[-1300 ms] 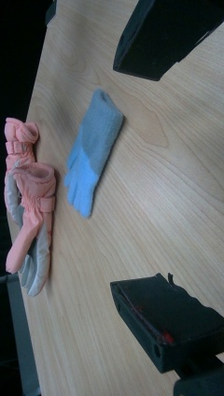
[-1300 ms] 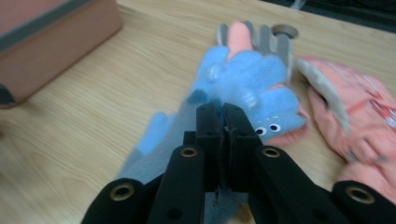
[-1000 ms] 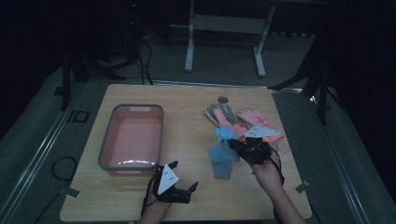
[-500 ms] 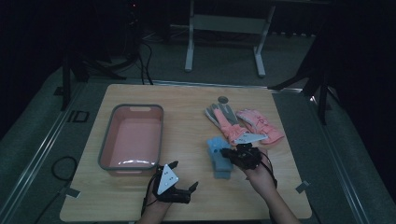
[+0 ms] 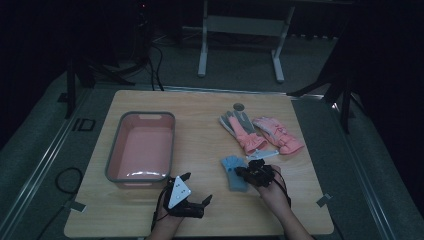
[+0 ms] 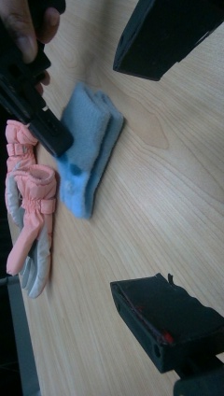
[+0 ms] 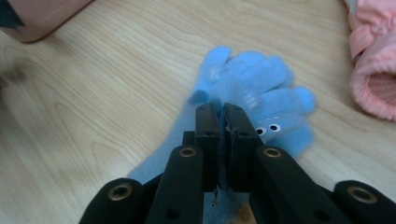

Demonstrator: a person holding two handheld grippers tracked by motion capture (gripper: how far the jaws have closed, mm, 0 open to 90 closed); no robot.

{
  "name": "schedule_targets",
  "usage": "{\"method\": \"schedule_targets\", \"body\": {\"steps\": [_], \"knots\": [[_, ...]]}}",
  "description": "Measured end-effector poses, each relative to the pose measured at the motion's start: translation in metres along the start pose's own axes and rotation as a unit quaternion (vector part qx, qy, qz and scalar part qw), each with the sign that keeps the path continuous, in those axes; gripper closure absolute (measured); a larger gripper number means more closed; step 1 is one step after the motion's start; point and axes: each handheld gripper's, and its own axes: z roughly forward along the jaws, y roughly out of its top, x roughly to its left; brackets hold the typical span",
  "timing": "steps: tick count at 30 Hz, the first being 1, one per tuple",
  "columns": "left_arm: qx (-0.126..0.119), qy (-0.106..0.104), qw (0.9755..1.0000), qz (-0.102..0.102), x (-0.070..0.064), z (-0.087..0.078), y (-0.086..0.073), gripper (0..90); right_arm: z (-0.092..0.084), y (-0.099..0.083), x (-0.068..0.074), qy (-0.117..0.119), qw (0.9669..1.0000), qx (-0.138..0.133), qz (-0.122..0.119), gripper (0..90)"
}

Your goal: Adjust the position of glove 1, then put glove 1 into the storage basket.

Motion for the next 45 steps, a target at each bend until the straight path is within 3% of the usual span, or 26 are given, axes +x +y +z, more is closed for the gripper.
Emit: {"method": "schedule_targets", "body": {"steps": [6, 12, 16, 18, 19, 21, 23, 24, 26, 29, 32, 34, 37, 40, 41, 42, 43, 45], "knots": [[0.001, -0.003, 1.0, 0.0, 0.0, 0.0, 0.0, 0.0, 0.008, -0.007, -0.005, -0.001, 0.9999, 0.011, 0.003, 83.6], [0.006, -0.012, 0.9999, -0.003, 0.001, 0.001, 0.001, 0.0, 0.013, -0.012, -0.01, 0.013, 0.9997, 0.013, 0.016, 77.0], [-0.003, -0.017, 0.9998, -0.005, 0.001, 0.001, 0.0, 0.0, 0.005, -0.008, -0.01, 0.012, 0.9999, 0.006, 0.005, 60.3], [-0.004, -0.038, 0.9992, -0.011, 0.001, 0.002, 0.001, 0.0, -0.001, -0.006, -0.011, 0.018, 0.9998, -0.007, 0.001, 48.2], [0.002, -0.046, 0.9989, -0.008, 0.001, 0.003, 0.001, 0.0, -0.005, -0.005, -0.011, 0.021, 0.9997, -0.012, 0.0, 44.1], [0.006, -0.043, 0.999, 0.013, -0.001, 0.003, 0.004, 0.0, -0.012, -0.004, -0.015, 0.031, 0.9993, -0.022, -0.005, 34.0], [0.008, -0.049, 0.9986, 0.016, -0.001, 0.003, 0.006, 0.0, -0.016, -0.004, -0.017, 0.04, 0.9989, -0.023, -0.004, 30.8], [0.001, -0.071, 0.9974, 0.012, 0.0, 0.004, 0.009, 0.0, -0.018, -0.004, -0.019, 0.044, 0.9988, -0.023, -0.004, 28.8], [0.013, -0.099, 0.995, -0.002, 0.002, 0.006, 0.011, 0.0, -0.025, -0.006, -0.023, 0.053, 0.9982, -0.026, -0.013, 21.5], [0.035, -0.108, 0.9934, -0.011, 0.001, 0.008, 0.013, 0.0, -0.029, -0.01, -0.027, 0.047, 0.9985, -0.019, -0.021, 18.4], [0.052, -0.127, 0.9904, -0.014, -0.001, 0.011, 0.015, 0.0, -0.03, -0.014, -0.032, 0.048, 0.9986, -0.019, -0.01, 18.4], [0.065, -0.146, 0.9871, -0.013, -0.003, 0.016, 0.021, 0.0, -0.032, -0.015, -0.035, 0.027, 0.9989, -0.037, -0.012, 14.6], [0.077, -0.15, 0.9857, 0.002, -0.006, 0.02, 0.026, 0.0, -0.033, -0.015, -0.036, 0.026, 0.9989, -0.039, -0.004, 14.0], [0.07, -0.161, 0.9831, 0.052, -0.011, 0.026, 0.033, 0.0, -0.036, -0.013, -0.039, 0.046, 0.9976, -0.045, 0.027, 12.4], [0.071, -0.161, 0.9821, 0.069, -0.013, 0.029, 0.035, 0.0, -0.037, -0.012, -0.039, 0.043, 0.9975, -0.047, 0.03, 12.3], [0.071, -0.161, 0.9821, 0.069, -0.013, 0.029, 0.035, 0.0, -0.037, -0.012, -0.039, 0.043, 0.9975, -0.047, 0.03, 12.3], [0.068, -0.164, 0.9792, 0.099, -0.016, 0.035, 0.037, 1.5, -0.037, -0.01, -0.039, 0.036, 0.9975, -0.049, 0.036, 12.3], [0.065, -0.172, 0.9771, 0.107, -0.017, 0.042, 0.038, 11.1, -0.036, -0.008, -0.04, 0.047, 0.9969, -0.046, 0.043, 13.9]]}}
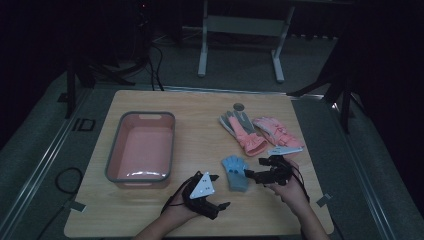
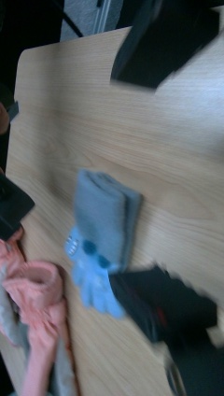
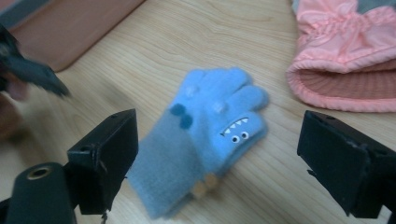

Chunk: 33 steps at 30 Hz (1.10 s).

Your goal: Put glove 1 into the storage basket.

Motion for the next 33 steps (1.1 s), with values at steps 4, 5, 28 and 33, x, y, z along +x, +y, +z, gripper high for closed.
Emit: {"method": "schedule_targets", "body": {"steps": [4, 5, 28, 33], "knots": [[0.017, -0.011, 0.9995, 0.026, 0.002, 0.016, 0.006, 11.3, 0.006, 0.004, -0.005, -0.005, 0.9996, 0.009, 0.028, 26.4], [0.025, -0.013, 0.999, 0.034, 0.002, 0.02, 0.008, 12.6, 0.009, 0.005, -0.006, -0.003, 0.9993, 0.012, 0.036, 29.9], [0.124, -0.014, 0.9812, 0.147, 0.012, 0.066, 0.014, 47.8, 0.066, 0.002, 0.006, -0.075, 0.9955, 0.057, 0.013, 31.8], [0.125, -0.014, 0.9844, 0.123, 0.017, 0.067, 0.013, 59.5, 0.069, 0.0, 0.004, -0.077, 0.9959, 0.049, 0.001, 29.5]]}}
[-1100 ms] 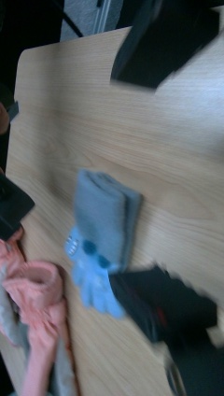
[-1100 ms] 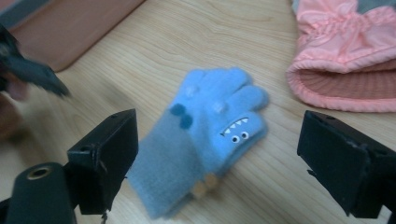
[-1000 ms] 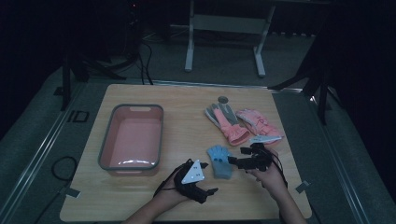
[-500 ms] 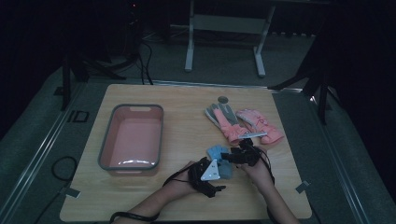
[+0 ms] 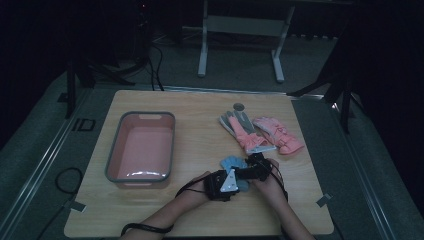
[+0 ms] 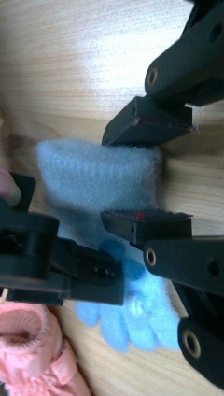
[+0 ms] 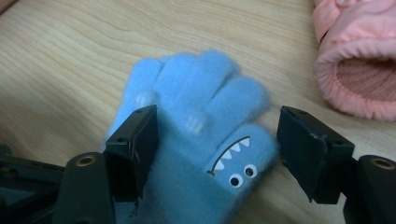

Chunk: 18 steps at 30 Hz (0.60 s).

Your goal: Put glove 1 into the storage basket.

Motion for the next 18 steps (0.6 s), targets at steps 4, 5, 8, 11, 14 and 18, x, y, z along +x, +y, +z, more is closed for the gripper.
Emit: {"method": "schedule_targets", "body": {"steps": [4, 5, 8, 11, 14, 18], "knots": [[0.0, -0.003, 0.9998, -0.017, 0.002, 0.0, 0.001, 65.6, 0.001, 0.001, -0.001, 0.008, 0.9999, 0.0, -0.011, 34.9], [0.002, -0.004, 0.9998, -0.019, 0.003, 0.0, 0.002, 65.6, 0.001, 0.001, -0.001, 0.008, 0.9999, 0.0, -0.011, 34.9], [0.01, -0.006, 0.9995, -0.028, 0.005, 0.0, 0.005, 70.2, 0.001, 0.0, 0.002, 0.032, 0.9994, -0.005, -0.014, 57.5], [0.011, -0.009, 0.9993, -0.035, 0.006, -0.001, 0.005, 72.7, 0.002, -0.001, 0.003, 0.049, 0.9987, -0.007, -0.007, 69.8], [0.013, -0.016, 0.999, -0.04, 0.008, -0.003, 0.006, 75.1, 0.002, -0.002, 0.002, 0.06, 0.9981, -0.008, 0.008, 75.2], [0.018, -0.027, 0.9986, -0.043, 0.011, -0.006, 0.007, 76.8, 0.0, -0.001, 0.0, 0.075, 0.9968, -0.013, 0.024, 77.0]]}}
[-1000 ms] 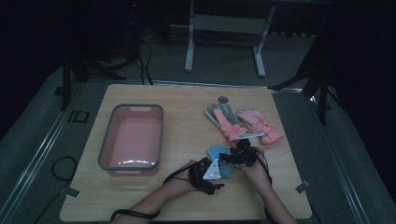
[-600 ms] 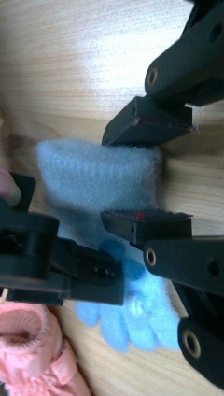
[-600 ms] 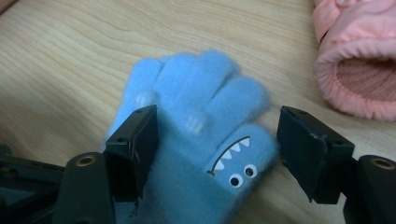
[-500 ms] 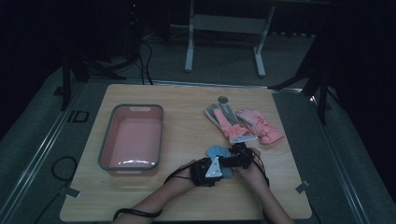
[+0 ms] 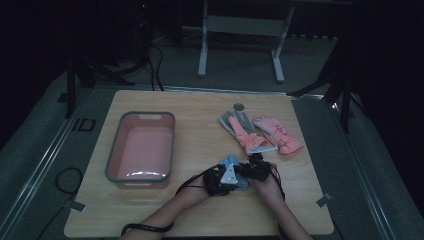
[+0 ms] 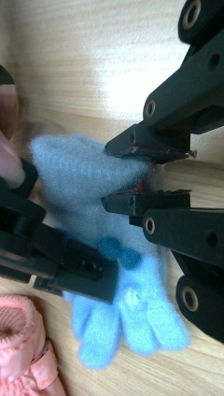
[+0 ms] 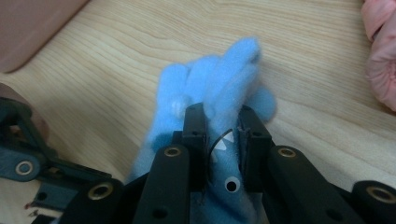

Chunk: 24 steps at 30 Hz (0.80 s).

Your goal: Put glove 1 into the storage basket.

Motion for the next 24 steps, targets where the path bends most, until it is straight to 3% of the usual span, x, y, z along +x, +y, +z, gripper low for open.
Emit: {"method": "schedule_targets", "body": {"steps": [6, 22, 24], "knots": [[0.003, -0.002, 1.0, -0.005, 0.004, -0.012, 0.002, 77.6, -0.007, 0.011, 0.006, 0.013, 0.9998, -0.007, -0.01, 78.1], [-0.009, 0.033, 0.9994, -0.001, 0.024, -0.064, 0.025, 78.0, -0.032, 0.054, 0.025, 0.028, 0.9986, -0.037, -0.026, 79.0], [-0.009, 0.033, 0.9994, -0.001, 0.024, -0.064, 0.025, 78.0, -0.033, 0.058, 0.027, 0.03, 0.9983, -0.041, -0.026, 79.0]]}}
